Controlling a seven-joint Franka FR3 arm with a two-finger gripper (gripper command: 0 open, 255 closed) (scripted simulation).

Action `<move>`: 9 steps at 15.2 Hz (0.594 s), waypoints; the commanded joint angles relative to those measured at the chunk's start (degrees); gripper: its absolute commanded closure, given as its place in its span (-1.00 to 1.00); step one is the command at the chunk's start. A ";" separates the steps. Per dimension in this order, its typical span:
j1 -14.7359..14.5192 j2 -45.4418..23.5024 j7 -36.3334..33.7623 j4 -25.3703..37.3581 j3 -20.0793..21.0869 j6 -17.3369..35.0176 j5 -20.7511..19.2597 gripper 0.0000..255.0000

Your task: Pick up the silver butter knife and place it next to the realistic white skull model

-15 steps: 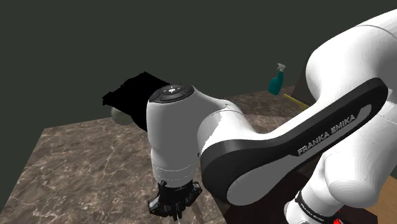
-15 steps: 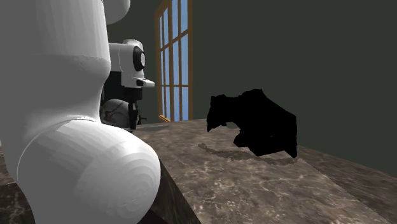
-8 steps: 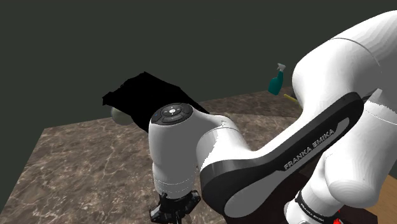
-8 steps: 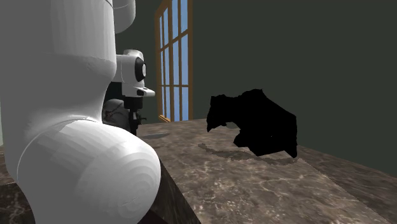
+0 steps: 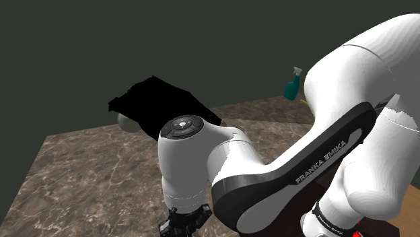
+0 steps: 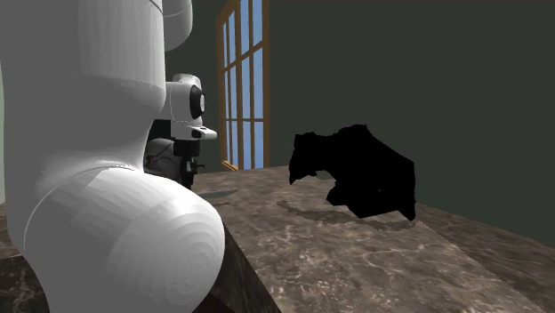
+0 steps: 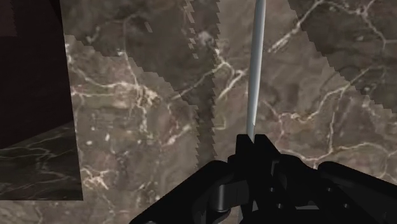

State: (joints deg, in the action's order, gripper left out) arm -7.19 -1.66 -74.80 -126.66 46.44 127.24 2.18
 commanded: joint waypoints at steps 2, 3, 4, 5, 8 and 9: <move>0.00 -0.01 -0.01 0.00 0.00 0.01 -0.01 -1.00; 0.00 -0.01 -0.01 0.00 0.00 0.01 -0.01 -1.00; 0.00 -0.01 -0.01 0.00 0.00 0.01 -0.01 -1.00; 0.00 -0.01 -0.01 0.00 0.00 0.01 -0.01 -1.00; 0.36 2.65 1.63 1.95 -0.16 -3.87 2.19 -1.00; 0.49 3.82 2.30 3.05 -0.34 -5.82 3.08 -1.00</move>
State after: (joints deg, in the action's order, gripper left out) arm -6.76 1.51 -72.79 -125.03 46.15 123.39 4.75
